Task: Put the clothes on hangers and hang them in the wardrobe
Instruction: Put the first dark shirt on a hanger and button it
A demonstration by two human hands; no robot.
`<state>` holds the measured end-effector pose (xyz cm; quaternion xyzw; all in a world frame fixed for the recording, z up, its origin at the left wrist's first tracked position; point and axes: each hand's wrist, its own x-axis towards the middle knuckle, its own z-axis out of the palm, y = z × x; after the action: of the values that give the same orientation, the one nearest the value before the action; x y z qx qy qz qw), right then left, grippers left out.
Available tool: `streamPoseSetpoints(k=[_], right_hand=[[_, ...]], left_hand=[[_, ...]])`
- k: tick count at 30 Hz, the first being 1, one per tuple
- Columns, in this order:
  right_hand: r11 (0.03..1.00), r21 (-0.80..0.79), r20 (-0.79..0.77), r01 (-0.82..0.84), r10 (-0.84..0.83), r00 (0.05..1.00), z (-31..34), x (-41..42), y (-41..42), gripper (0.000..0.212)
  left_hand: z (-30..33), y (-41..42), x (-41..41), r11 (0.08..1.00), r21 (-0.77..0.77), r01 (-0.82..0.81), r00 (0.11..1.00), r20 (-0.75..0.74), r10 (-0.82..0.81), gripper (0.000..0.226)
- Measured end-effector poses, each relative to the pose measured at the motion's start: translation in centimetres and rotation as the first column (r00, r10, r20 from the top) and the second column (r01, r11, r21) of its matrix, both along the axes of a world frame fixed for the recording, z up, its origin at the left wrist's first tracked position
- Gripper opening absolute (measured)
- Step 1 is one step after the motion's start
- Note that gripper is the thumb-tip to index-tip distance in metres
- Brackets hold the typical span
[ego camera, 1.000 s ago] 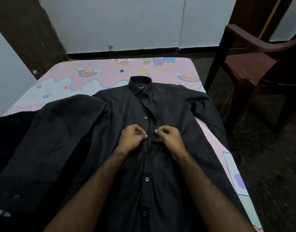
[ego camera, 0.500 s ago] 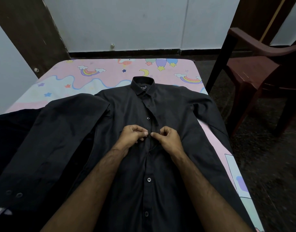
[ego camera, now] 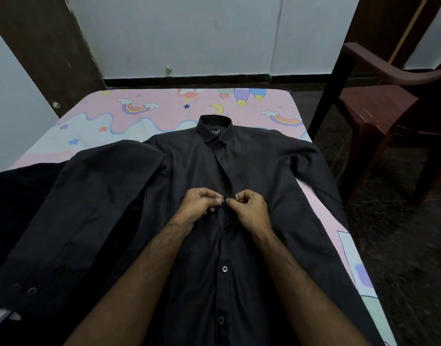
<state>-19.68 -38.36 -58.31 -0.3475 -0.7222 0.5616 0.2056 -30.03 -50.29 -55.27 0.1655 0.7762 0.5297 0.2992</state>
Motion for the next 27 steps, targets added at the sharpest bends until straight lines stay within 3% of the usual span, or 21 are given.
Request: streamPoseSetpoints(k=[9,17,21,27], right_hand=[[0.995,0.095,0.053,-0.031,0.026,0.998,-0.31,-0.21,-0.60,0.020],[0.997,-0.008,-0.048,-0.081,0.081,0.996,0.18,0.36,-0.70,0.022],[0.989,-0.005,-0.043,-0.148,0.147,0.988,0.30,0.52,-0.17,0.008],[0.991,0.042,0.068,-0.125,0.122,0.990,0.23,-0.13,-0.13,0.013]], left_hand=[[-0.16,0.05,-0.01,1.000,0.004,-0.017,1.000,-0.014,0.017,0.007],[-0.18,-0.11,-0.58,1.000,0.019,-0.008,1.000,0.020,0.007,0.003],[-0.16,-0.15,-0.50,0.999,0.038,-0.012,0.999,0.040,0.010,0.023],[-0.56,-0.03,-0.47,0.999,-0.006,-0.033,0.999,-0.040,0.033,0.008]])
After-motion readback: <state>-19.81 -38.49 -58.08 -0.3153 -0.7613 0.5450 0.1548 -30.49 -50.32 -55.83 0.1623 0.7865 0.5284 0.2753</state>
